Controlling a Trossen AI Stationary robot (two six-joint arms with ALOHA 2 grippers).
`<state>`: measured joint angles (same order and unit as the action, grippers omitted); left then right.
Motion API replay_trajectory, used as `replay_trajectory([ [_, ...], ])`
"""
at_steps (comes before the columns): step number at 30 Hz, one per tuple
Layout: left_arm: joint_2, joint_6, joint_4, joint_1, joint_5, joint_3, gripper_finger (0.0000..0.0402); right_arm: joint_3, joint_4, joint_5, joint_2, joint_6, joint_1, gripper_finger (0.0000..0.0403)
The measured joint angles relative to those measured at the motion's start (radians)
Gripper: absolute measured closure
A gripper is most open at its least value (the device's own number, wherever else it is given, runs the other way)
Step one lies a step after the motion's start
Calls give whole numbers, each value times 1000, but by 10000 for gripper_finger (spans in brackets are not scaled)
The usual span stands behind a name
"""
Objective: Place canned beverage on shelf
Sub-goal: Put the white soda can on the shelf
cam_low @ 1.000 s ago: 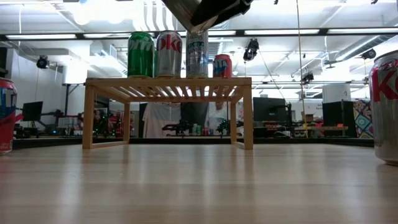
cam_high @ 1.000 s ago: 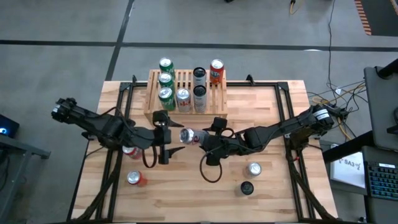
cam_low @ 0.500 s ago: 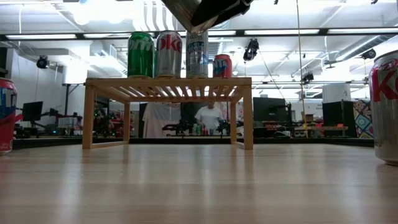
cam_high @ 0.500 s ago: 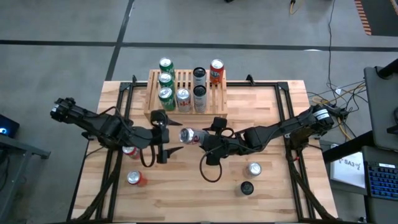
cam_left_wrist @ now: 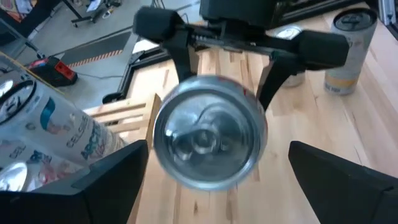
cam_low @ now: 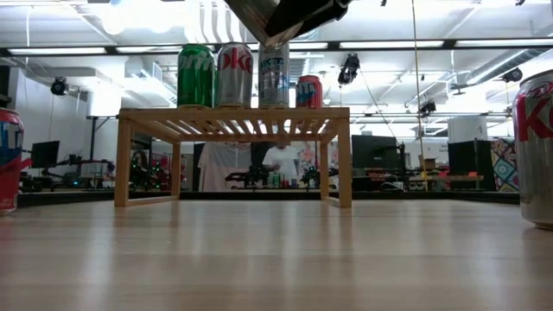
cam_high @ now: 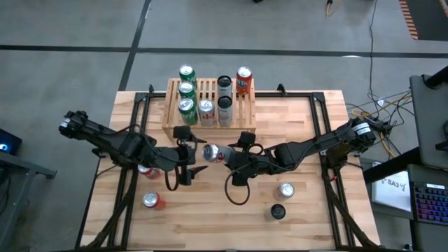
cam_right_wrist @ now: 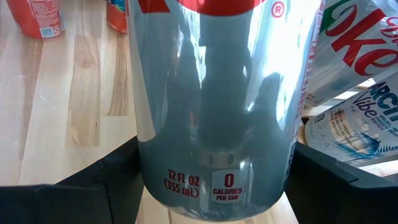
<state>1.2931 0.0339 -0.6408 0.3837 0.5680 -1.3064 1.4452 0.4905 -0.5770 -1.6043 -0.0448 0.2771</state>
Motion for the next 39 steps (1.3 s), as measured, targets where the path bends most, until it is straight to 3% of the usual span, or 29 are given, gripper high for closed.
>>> replay_trajectory([
  [9,25,26,32,-42,7,0,28,0,1,-3,0,-3,0,111],
  [17,35,61,102,-46,-51,0,32,0,0,2,0,1,0,111],
  [23,77,69,116,-46,-35,8,59,0,5,3,0,4,0,111],
  [28,105,87,123,-44,-4,8,108,0,21,2,-2,13,1,111],
  [31,103,84,121,-44,-4,8,109,0,21,2,-2,14,0,110],
  [39,69,59,98,-44,-5,9,109,3,-16,-1,1,5,0,53],
])
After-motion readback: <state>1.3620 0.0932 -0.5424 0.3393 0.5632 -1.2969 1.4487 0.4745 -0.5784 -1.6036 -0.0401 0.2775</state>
